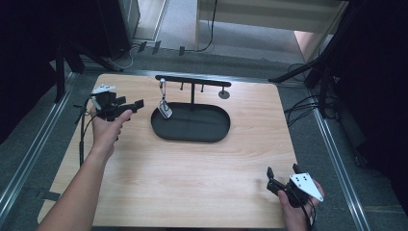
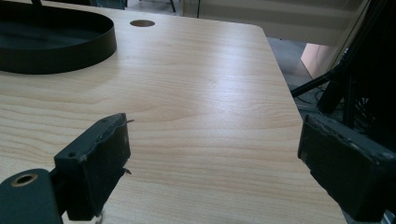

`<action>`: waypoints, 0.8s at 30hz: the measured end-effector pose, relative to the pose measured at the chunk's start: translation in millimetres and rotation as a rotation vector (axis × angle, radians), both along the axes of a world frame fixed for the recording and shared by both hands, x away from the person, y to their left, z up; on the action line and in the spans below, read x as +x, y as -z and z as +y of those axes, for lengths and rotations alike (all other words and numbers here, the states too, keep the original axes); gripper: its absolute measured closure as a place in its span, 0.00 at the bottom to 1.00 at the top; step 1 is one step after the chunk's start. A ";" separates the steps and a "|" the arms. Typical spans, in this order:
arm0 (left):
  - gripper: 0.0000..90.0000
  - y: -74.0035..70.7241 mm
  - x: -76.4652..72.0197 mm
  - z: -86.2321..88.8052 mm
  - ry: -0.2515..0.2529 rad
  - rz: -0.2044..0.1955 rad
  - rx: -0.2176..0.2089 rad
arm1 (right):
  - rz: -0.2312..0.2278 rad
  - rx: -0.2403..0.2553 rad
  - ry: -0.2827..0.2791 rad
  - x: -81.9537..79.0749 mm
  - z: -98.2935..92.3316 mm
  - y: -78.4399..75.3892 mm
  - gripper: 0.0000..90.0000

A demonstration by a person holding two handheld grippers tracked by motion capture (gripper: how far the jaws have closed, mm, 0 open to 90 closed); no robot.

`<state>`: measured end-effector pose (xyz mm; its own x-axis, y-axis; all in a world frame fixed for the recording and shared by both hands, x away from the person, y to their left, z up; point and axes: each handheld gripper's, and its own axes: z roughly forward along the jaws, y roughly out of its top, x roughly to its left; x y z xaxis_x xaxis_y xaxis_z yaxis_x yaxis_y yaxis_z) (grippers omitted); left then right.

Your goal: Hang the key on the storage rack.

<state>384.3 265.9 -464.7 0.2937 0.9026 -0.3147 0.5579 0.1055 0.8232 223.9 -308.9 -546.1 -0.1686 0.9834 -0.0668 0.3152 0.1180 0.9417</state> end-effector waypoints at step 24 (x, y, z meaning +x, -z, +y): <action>0.10 53.5 -113.9 49.3 0.025 -0.094 0.064 | 0.001 -0.018 0.008 0.3 1.9 0.2 0.10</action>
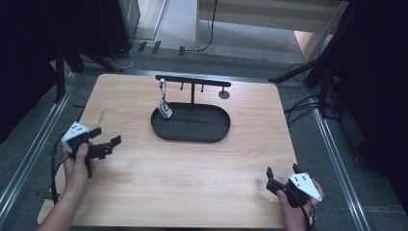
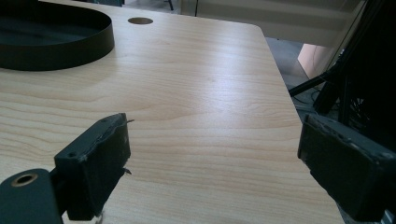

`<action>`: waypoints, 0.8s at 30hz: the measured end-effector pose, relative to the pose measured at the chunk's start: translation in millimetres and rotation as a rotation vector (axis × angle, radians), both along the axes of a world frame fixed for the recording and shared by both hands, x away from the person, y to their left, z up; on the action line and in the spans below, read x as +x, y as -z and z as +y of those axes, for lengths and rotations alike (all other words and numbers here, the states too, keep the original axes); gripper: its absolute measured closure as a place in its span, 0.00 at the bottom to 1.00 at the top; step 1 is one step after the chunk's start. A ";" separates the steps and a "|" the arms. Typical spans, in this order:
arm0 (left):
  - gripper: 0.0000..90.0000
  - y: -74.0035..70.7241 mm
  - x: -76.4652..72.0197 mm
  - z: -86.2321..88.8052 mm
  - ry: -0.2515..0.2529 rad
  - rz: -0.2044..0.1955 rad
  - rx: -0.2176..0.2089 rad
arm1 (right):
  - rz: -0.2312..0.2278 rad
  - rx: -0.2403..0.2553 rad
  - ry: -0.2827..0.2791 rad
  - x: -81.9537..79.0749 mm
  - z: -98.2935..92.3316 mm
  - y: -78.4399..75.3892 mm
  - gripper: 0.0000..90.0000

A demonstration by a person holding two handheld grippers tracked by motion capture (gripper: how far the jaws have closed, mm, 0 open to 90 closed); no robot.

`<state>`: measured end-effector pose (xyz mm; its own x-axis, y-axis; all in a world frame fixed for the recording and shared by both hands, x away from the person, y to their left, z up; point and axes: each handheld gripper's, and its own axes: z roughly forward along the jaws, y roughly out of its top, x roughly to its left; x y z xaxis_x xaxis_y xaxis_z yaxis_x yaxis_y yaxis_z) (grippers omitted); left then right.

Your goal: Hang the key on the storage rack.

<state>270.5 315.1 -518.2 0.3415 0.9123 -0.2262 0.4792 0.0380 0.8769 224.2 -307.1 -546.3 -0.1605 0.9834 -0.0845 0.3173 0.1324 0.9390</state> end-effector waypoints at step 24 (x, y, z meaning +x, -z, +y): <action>0.02 35.2 -86.3 47.5 -0.172 -0.121 -0.034 | 0.014 0.002 0.032 0.5 -0.8 -0.1 0.10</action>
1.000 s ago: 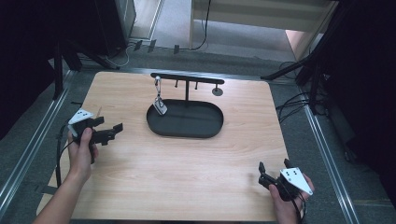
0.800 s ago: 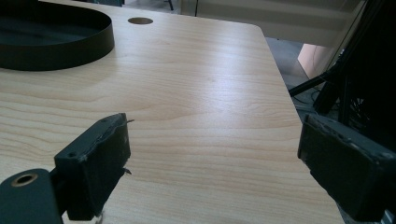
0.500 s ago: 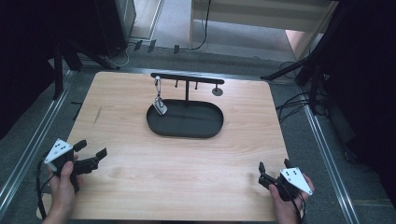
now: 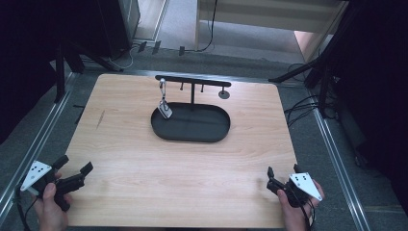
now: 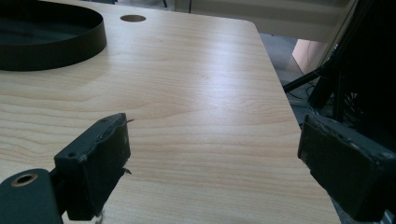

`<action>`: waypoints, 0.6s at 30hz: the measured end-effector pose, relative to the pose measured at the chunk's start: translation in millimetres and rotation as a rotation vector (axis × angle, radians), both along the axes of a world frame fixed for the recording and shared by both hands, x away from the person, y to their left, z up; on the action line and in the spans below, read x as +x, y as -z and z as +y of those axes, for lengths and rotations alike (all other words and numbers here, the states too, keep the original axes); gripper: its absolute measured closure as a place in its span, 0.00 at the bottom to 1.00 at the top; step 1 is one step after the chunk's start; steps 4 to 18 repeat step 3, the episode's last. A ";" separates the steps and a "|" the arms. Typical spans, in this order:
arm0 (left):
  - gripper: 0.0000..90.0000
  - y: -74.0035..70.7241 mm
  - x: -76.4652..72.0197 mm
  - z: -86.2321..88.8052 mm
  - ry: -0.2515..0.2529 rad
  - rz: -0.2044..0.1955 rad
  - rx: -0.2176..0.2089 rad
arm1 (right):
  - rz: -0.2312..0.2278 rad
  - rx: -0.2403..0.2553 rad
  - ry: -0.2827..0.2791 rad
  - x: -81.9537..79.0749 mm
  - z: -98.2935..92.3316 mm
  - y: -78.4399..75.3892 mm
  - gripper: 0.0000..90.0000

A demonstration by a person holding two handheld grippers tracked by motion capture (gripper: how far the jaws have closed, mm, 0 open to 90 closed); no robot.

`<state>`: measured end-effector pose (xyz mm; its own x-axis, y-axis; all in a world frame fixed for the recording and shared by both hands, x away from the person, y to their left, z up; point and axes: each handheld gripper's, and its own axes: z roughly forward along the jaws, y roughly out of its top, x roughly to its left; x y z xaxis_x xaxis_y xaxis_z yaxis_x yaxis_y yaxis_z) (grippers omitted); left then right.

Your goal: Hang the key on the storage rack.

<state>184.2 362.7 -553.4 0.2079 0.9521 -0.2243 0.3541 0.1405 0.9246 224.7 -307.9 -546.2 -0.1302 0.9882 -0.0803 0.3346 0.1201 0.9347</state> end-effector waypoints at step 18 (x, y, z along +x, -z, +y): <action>0.02 0.5 -2.1 0.5 0.011 -0.019 -0.011 | 0.002 0.011 0.020 -0.3 -1.2 -0.1 0.10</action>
